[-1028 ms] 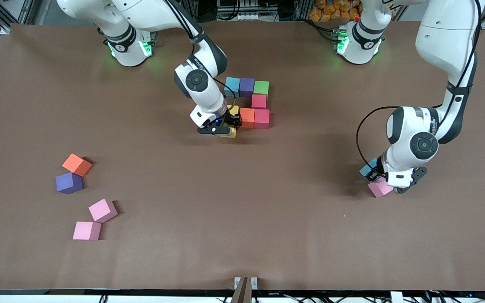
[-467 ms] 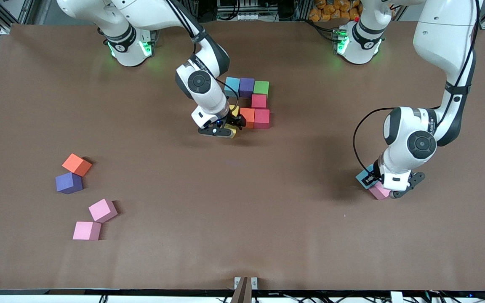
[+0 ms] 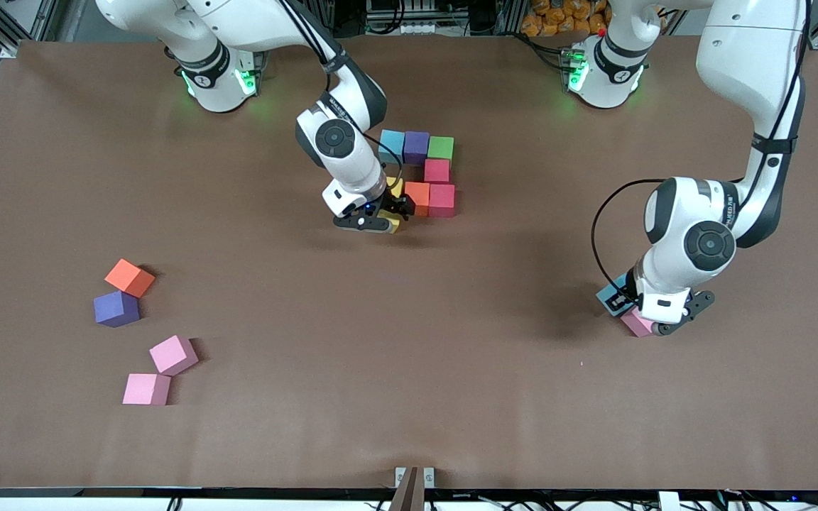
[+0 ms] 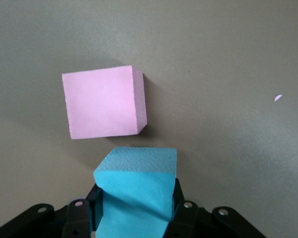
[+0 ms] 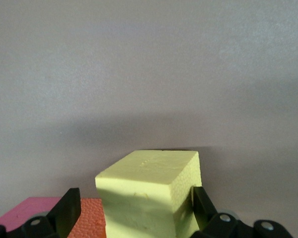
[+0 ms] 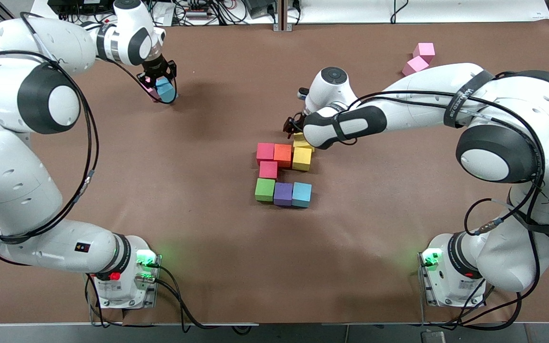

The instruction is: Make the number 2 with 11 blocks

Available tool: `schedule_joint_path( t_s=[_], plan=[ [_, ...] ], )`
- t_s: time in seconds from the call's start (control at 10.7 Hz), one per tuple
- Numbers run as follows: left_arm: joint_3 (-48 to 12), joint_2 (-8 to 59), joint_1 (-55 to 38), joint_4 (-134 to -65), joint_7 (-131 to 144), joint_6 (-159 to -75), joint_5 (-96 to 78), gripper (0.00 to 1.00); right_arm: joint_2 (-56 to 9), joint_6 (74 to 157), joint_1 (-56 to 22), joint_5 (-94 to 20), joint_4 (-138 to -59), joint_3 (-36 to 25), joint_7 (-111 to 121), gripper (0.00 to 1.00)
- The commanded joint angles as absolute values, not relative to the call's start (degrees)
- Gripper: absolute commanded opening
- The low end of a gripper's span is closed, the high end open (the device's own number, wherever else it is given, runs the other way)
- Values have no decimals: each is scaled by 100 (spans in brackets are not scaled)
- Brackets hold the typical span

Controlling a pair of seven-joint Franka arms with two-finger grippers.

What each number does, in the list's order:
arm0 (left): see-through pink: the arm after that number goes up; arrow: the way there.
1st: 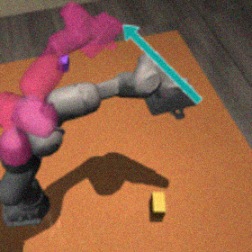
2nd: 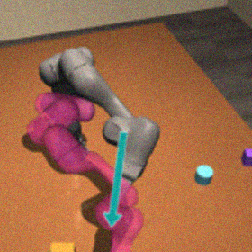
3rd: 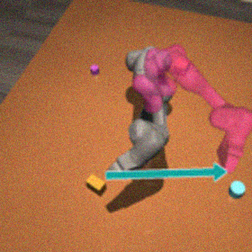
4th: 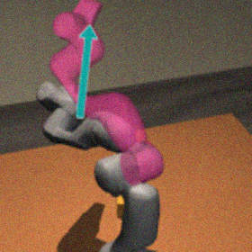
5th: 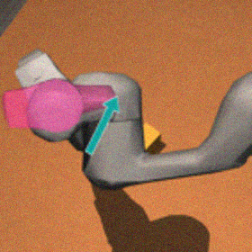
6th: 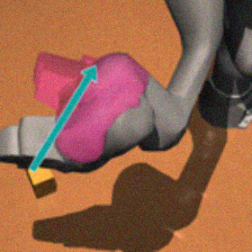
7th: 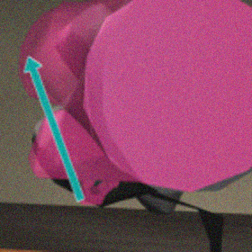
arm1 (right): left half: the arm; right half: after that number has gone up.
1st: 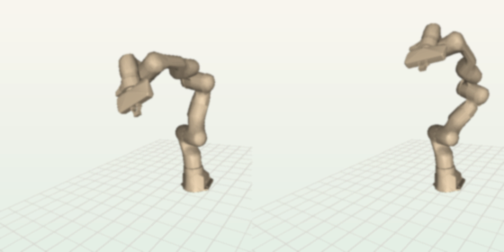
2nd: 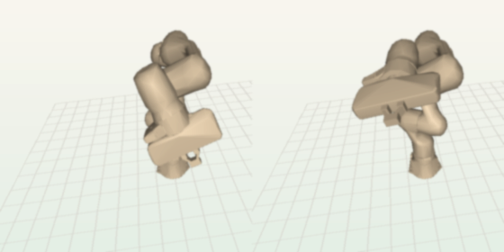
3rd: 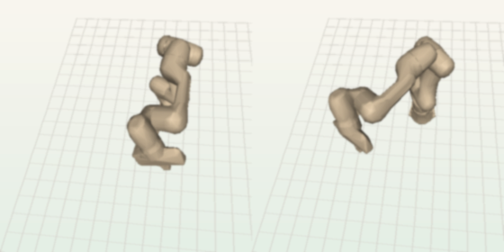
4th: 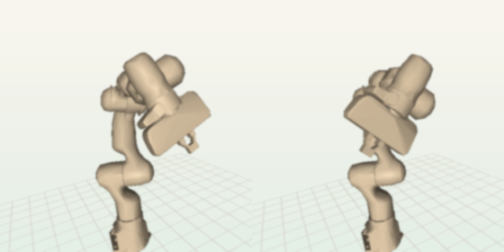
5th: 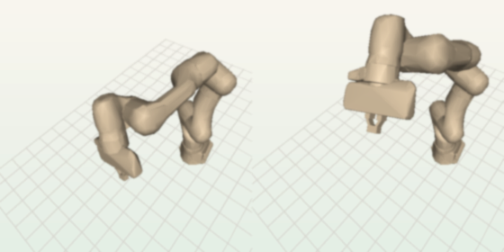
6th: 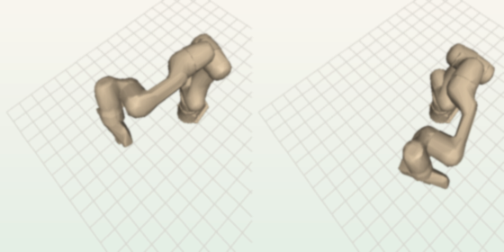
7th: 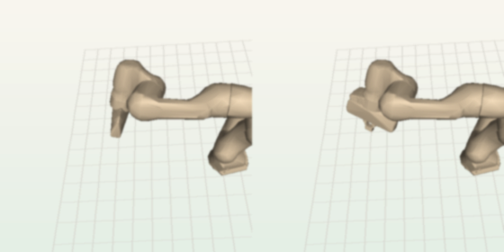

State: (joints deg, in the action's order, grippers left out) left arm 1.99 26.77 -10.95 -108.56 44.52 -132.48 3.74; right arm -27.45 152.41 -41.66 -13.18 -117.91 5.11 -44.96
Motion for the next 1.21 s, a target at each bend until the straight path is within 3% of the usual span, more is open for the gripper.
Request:
schedule_joint_path(
  t_s=[0.0,0.93,1.12],
  plan=[
    [220,2689,-1125,-10863,4359,-13175,308,35,-2751,15328,-4105,-1389,-11795,527,-4413,100],
    [211,2699,-1186,-10855,4377,-13157,308,36,-2760,15346,-3990,-1606,-11786,527,-4210,100],
    [-34,2681,-1213,-10741,4368,-13087,316,36,-2760,15346,-3973,-1679,-11786,519,-4044,100]
  ],
)
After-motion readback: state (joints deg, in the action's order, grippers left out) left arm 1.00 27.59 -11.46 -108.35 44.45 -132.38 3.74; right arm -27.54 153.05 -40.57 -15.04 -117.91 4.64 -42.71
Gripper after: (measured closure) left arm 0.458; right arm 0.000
